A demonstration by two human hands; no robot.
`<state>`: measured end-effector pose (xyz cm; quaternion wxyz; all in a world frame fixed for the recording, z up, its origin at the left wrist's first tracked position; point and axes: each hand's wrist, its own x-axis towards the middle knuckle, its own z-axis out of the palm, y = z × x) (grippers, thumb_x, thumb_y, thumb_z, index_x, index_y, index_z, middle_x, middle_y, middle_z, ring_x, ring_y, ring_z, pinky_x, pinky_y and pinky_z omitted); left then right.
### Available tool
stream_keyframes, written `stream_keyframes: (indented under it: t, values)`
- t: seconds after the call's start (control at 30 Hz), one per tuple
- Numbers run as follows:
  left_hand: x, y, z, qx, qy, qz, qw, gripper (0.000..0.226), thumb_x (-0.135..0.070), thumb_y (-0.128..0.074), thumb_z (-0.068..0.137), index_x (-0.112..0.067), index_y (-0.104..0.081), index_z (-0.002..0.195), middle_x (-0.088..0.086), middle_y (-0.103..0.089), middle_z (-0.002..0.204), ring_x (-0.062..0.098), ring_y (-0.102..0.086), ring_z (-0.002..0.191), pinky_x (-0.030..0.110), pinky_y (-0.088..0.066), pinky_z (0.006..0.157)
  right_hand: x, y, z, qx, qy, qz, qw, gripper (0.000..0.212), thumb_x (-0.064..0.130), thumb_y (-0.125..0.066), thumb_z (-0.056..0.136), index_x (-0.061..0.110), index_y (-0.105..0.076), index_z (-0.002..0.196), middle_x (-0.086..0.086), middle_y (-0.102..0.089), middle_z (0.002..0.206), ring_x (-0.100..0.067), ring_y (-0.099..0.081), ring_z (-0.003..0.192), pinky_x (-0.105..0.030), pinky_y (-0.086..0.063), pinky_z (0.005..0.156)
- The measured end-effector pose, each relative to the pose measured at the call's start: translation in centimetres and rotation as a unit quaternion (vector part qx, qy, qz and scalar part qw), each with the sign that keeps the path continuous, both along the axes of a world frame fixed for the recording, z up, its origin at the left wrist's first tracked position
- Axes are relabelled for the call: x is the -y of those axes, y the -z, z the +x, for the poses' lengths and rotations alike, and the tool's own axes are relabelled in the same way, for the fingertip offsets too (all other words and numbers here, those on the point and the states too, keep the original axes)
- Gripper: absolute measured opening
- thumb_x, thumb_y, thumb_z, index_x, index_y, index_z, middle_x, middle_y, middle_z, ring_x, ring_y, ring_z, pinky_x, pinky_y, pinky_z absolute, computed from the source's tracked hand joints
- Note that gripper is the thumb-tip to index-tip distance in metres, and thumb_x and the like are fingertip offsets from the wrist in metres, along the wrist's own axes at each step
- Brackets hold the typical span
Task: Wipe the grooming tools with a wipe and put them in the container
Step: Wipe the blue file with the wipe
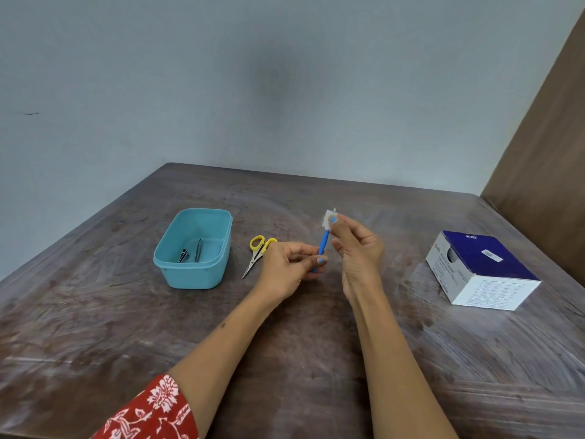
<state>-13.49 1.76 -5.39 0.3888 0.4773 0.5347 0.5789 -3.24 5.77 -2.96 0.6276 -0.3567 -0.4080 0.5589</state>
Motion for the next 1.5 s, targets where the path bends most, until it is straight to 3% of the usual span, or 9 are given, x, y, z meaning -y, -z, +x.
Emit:
stream_keyframes:
  t: [0.13, 0.3, 0.47, 0.6, 0.8, 0.97, 1.4, 1.5]
  values:
    - [-0.06, -0.08, -0.07, 0.004, -0.006, -0.002, 1.0, 0.022, 0.002, -0.066, 0.08, 0.008, -0.065, 0.101, 0.012, -0.068, 0.078, 0.007, -0.067, 0.061, 0.026, -0.059, 0.063, 0.04, 0.23, -0.16, 0.019, -0.014, -0.003, 1.0, 0.009, 0.006, -0.068, 0.081, 0.009, -0.071, 0.089, 0.005, -0.071, 0.078, 0.004, -0.065, 0.07, -0.011, -0.05, 0.065]
    - [0.02, -0.17, 0.08, -0.021, 0.004, -0.008, 1.0, 0.02, 0.0, -0.066, 0.08, 0.006, -0.066, 0.1, 0.008, -0.068, 0.076, 0.007, -0.067, 0.062, 0.026, -0.059, 0.065, -0.31, -0.28, -0.16, 0.001, 0.035, 0.009, 0.999, 0.01, 0.002, -0.066, 0.082, 0.011, -0.07, 0.082, 0.014, -0.07, 0.064, 0.006, -0.064, 0.067, -0.01, -0.05, 0.066]
    - [0.03, -0.18, 0.03, -0.021, 0.001, -0.012, 1.0, 0.02, 0.002, -0.064, 0.081, 0.007, -0.065, 0.1, 0.008, -0.067, 0.076, 0.005, -0.067, 0.059, 0.022, -0.058, 0.063, -0.1, 0.11, -0.16, 0.017, 0.042, 0.006, 0.999, 0.013, 0.002, -0.066, 0.082, 0.0, -0.07, 0.094, 0.006, -0.069, 0.074, 0.007, -0.064, 0.065, -0.009, -0.051, 0.066]
    - [-0.01, -0.12, 0.09, -0.026, 0.009, -0.016, 1.0, 0.018, 0.003, -0.065, 0.08, 0.006, -0.065, 0.098, 0.008, -0.067, 0.074, 0.006, -0.066, 0.058, 0.022, -0.058, 0.062, -0.35, -0.13, -0.05, 0.008, 0.063, 0.014, 0.998, 0.008, 0.002, -0.066, 0.082, 0.009, -0.071, 0.084, 0.013, -0.069, 0.063, 0.006, -0.064, 0.065, -0.009, -0.05, 0.063]
    - [-0.06, -0.03, 0.05, -0.02, 0.004, -0.016, 1.0, 0.019, 0.004, -0.065, 0.08, 0.009, -0.064, 0.099, 0.009, -0.067, 0.074, 0.005, -0.066, 0.057, 0.022, -0.057, 0.062, -0.16, 0.12, -0.14, 0.012, 0.073, 0.01, 0.997, 0.015, 0.005, -0.068, 0.081, -0.001, -0.07, 0.095, 0.002, -0.068, 0.076, 0.007, -0.063, 0.064, -0.009, -0.05, 0.062]
    - [-0.05, -0.06, 0.0, -0.031, 0.008, -0.017, 0.999, 0.02, 0.002, -0.066, 0.08, 0.006, -0.065, 0.099, 0.015, -0.068, 0.081, 0.012, -0.067, 0.064, 0.025, -0.058, 0.066, -0.32, -0.14, 0.03, 0.0, 0.08, 0.016, 0.997, 0.008, 0.004, -0.068, 0.081, 0.004, -0.071, 0.089, 0.003, -0.068, 0.073, 0.005, -0.063, 0.064, -0.01, -0.049, 0.062]
    - [-0.11, -0.04, -0.09, -0.053, 0.003, -0.013, 0.998, 0.019, 0.003, -0.064, 0.081, 0.008, -0.064, 0.1, 0.013, -0.066, 0.079, 0.002, -0.065, 0.056, 0.02, -0.056, 0.062, -0.37, 0.36, -0.07, 0.049, 0.074, 0.007, 0.996, 0.004, 0.012, -0.069, 0.081, 0.01, -0.071, 0.084, 0.004, -0.068, 0.073, 0.005, -0.062, 0.065, -0.011, -0.048, 0.062]
    - [-0.27, 0.0, -0.41, -0.095, -0.026, 0.01, 0.995, 0.019, 0.001, -0.064, 0.082, 0.008, -0.066, 0.099, 0.013, -0.067, 0.078, 0.009, -0.067, 0.061, 0.028, -0.059, 0.069, -0.38, 0.02, -0.01, 0.034, 0.088, 0.016, 0.995, 0.003, 0.006, -0.066, 0.082, 0.006, -0.07, 0.083, 0.0, -0.065, 0.07, 0.005, -0.059, 0.058, -0.01, -0.046, 0.059]
